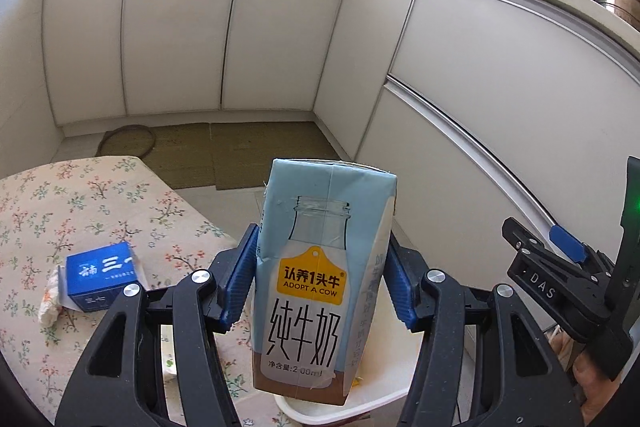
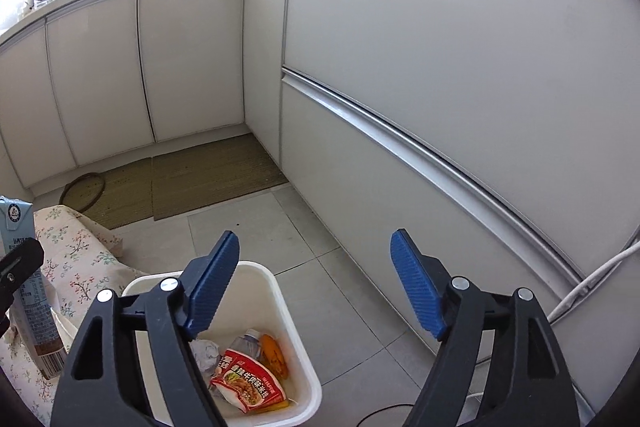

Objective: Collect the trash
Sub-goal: 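Carry the carton and peel to the bin and open both grippers over it, then move both tools back over the table toward the tissue and biscuit box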

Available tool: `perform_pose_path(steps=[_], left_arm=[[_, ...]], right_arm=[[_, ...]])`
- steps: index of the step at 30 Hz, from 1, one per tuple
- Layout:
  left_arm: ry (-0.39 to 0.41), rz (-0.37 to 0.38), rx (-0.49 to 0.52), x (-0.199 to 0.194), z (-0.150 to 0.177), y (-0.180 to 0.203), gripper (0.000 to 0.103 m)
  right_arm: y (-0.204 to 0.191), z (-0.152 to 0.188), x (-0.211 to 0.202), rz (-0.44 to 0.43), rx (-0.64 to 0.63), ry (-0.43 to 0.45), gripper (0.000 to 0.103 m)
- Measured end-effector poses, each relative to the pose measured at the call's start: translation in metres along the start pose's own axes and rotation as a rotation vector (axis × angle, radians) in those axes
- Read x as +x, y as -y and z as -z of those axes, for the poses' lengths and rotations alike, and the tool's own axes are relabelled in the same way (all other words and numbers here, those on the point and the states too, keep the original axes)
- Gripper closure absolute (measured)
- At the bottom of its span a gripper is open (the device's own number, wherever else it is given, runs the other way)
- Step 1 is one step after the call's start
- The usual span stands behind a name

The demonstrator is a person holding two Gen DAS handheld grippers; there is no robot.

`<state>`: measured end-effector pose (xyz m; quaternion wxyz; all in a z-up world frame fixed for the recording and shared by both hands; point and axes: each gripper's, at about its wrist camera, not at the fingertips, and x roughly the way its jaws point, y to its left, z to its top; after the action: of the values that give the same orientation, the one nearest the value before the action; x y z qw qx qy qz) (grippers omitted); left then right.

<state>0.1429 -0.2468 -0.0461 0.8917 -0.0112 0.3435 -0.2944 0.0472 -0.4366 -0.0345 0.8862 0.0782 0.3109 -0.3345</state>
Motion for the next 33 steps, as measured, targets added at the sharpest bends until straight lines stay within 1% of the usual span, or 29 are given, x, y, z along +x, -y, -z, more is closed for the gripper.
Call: perform_pose_path(steps=[3,5,6,7,10,12,15,18,25,31,33], left_arm=[[-0.02,0.032,-0.003,0.015,0.004,0.007,0.046],[-0.036,0.045,-0.02,0.024,0.006,0.009,0.036],[-0.039,0.047,-0.028,0.027,0.007,0.009,0.028],[-0.037,0.039,-0.03,0.029,0.009,0.01,0.024],[-0.038,0.017,-0.017,0.031,0.012,0.011,0.021],[-0.037,-0.008,-0.016,0.029,0.012,0.01,0.019],[-0.02,-0.09,-0.005,0.022,0.012,0.009,0.018],[-0.001,-0.137,-0.009,0.014,0.009,0.004,0.018],[0.019,-0.192,-0.034,-0.005,0.004,-0.018,0.018],[0.027,-0.235,-0.075,-0.021,0.005,-0.049,0.018],[0.032,-0.25,-0.092,-0.026,0.004,-0.061,0.016]], right_arm=[[0.01,0.004,0.003,0.027,0.01,-0.007,0.025],[0.012,0.007,0.004,0.047,0.008,-0.004,0.021],[0.013,0.008,0.004,0.057,0.008,-0.001,0.019],[0.014,0.008,0.004,0.064,0.007,0.003,0.018],[0.011,0.008,0.004,0.072,0.006,0.009,0.017],[0.005,0.006,0.003,0.076,0.005,0.017,0.014],[-0.006,0.004,-0.001,0.069,-0.008,0.035,0.014],[-0.017,0.005,-0.007,0.065,-0.032,0.054,0.014],[-0.044,0.003,-0.018,0.028,-0.061,0.071,0.014],[-0.077,0.003,-0.026,-0.012,-0.097,0.081,0.014],[-0.091,0.005,-0.03,-0.031,-0.115,0.089,0.014]])
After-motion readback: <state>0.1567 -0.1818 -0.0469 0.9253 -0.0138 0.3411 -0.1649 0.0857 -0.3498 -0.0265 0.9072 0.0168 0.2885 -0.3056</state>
